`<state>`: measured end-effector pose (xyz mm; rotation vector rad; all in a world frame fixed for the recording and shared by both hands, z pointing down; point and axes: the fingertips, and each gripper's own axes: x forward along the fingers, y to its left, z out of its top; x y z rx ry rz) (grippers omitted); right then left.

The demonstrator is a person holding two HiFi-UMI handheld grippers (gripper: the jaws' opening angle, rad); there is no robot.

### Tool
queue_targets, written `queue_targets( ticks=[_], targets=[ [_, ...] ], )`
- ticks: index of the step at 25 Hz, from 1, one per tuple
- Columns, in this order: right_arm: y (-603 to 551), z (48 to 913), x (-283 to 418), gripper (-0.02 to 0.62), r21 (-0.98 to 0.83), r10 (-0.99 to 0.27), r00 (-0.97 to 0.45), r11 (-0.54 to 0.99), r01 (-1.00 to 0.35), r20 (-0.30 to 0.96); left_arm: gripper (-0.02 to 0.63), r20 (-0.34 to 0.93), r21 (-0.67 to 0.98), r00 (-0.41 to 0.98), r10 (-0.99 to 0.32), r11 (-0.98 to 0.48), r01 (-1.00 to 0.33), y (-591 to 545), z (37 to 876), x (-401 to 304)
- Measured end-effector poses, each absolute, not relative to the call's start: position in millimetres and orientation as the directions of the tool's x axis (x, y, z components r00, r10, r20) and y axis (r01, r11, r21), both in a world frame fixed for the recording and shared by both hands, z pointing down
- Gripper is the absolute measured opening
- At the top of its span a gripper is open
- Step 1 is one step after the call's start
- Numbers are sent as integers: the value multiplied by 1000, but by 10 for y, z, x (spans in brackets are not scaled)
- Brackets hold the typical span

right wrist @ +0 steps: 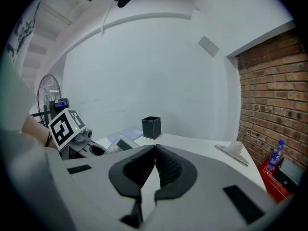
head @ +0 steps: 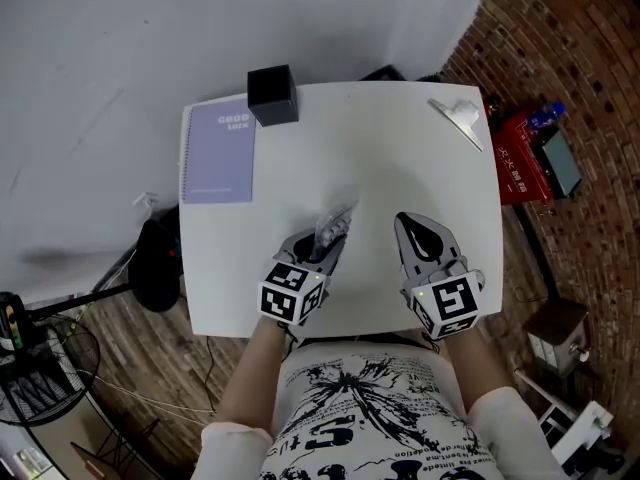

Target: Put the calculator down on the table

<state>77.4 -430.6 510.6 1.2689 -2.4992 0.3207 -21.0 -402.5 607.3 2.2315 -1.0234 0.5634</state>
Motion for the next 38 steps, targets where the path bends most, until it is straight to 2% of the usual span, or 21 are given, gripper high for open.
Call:
queue_targets(
  ticks=[9, 19, 26, 34, 38],
  targets=[
    [-4464, 5265, 680, 15, -56, -744, -538, 565, -823, 396, 175, 651, 371, 524, -550, -372, -851, -4298, 6269, -400],
    [-4518, 5344, 698, 15, -50, -754, -513, 543, -838, 409, 189, 639, 410, 529, -559, -335, -848, -4331, 6336, -528],
    [-4494, 5439, 601, 14, -59, -739, -526, 557, -829, 421, 256, 663, 269, 439, -607, -354, -896, -4401, 6434, -693],
    [-4420, 5358, 632, 15, -50, -749, -515, 547, -836, 417, 252, 677, 148, 409, -613, -431, -890, -4419, 6387, -749],
    [-4309, 5183, 692, 15, -37, -765, -510, 541, -840, 393, 223, 610, 71, 423, -671, -485, -872, -4372, 6000, -735]
  ],
)
